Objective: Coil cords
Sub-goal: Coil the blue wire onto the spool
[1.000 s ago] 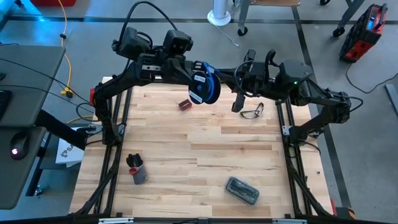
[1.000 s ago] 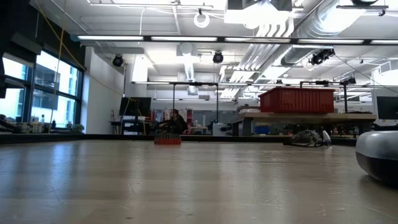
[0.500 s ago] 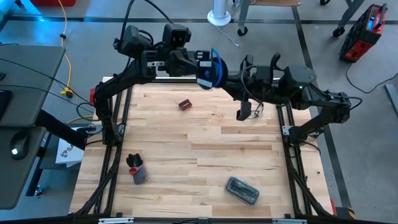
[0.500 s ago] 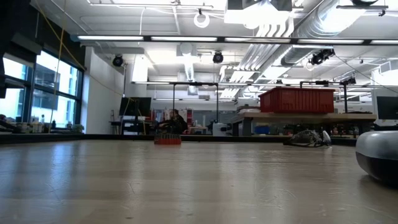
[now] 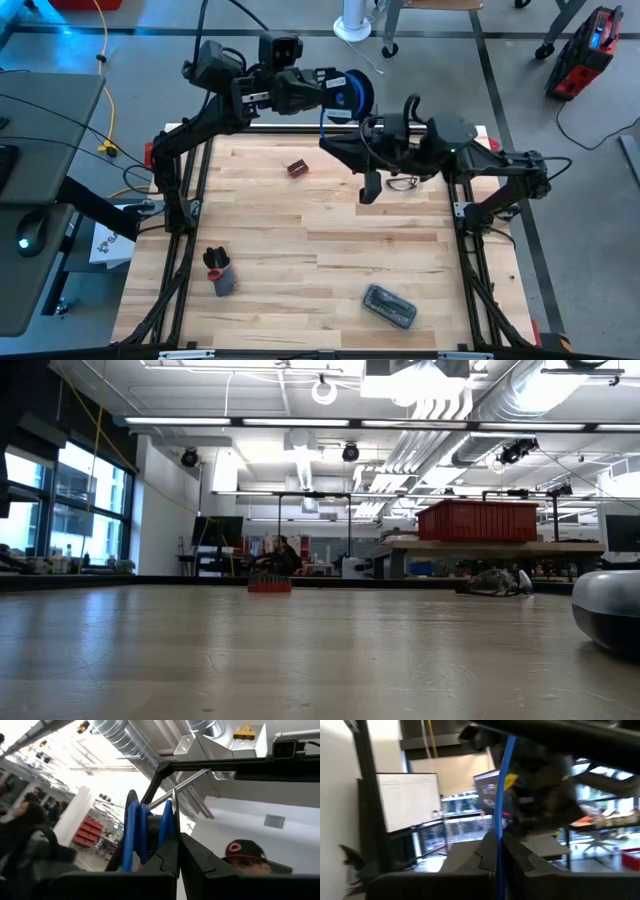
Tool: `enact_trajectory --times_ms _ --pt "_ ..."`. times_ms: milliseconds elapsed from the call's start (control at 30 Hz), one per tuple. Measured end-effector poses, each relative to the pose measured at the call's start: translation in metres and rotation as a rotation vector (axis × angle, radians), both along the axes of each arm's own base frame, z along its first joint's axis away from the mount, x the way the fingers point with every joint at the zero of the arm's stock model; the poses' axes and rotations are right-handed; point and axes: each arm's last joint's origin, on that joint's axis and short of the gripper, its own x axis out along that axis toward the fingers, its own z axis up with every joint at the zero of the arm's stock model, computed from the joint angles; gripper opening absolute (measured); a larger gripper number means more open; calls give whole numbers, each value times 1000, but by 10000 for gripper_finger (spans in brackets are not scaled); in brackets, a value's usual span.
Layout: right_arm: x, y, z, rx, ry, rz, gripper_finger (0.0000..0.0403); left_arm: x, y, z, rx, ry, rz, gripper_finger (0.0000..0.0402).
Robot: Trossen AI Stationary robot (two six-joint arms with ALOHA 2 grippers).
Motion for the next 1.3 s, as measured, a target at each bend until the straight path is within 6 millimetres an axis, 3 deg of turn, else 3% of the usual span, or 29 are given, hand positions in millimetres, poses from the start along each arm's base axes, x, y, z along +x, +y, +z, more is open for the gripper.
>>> enact_trajectory --times_ms 300,500,900,1100,1300 --pt "0 7 -1 11 13 49 0 -6 22 2 9 -48 92 0" --pt "-8 11 1 13 36 34 0 -20 42 7 -1 -39 144 0" --pt "-32 6 12 10 38 7 0 -56 60 15 66 84 279 0" --pt "-34 2 12 9 40 -3 0 -59 63 10 129 142 419 0" --pt "-36 1 10 -17 80 -6 0 -57 70 -3 148 274 453 0"
